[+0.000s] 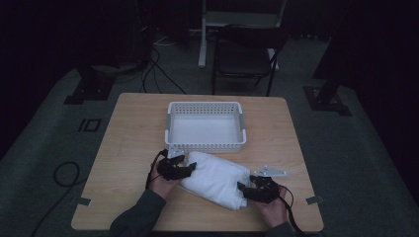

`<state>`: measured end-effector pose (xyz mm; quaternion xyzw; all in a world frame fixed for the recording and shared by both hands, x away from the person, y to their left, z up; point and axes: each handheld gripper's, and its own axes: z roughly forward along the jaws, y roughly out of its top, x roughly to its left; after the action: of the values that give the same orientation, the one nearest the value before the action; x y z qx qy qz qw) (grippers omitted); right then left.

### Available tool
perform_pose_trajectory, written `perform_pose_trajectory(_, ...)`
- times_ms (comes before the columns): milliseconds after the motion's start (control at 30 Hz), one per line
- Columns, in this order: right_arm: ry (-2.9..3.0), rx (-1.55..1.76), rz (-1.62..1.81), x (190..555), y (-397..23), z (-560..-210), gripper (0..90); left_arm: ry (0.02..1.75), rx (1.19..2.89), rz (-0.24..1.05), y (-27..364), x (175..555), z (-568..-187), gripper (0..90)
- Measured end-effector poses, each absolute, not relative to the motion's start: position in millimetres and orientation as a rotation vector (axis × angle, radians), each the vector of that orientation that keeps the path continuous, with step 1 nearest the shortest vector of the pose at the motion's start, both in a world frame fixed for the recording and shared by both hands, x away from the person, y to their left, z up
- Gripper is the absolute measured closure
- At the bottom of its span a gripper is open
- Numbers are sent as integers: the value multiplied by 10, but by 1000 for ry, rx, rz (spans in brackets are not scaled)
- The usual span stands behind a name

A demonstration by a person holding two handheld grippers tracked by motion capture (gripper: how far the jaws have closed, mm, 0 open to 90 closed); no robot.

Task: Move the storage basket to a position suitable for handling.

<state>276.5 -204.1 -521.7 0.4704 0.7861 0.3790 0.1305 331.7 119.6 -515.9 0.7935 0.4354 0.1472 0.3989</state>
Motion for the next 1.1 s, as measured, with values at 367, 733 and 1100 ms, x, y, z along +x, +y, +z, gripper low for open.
perform_pose_trajectory(367,2297,1331,1063,2988,-1930,-5221,489,1133,1984,377,1352,3208,-5195,414)
perform_pose_trajectory(733,2321,1274,1074,3259,-1727,-5218,519,1173,1963,413,1515,3198,-5198,420)
perform_pose_trajectory(1100,2325,1278,1106,3341,-1639,-5231,516,1200,1941,410,1614,3255,-5220,419)
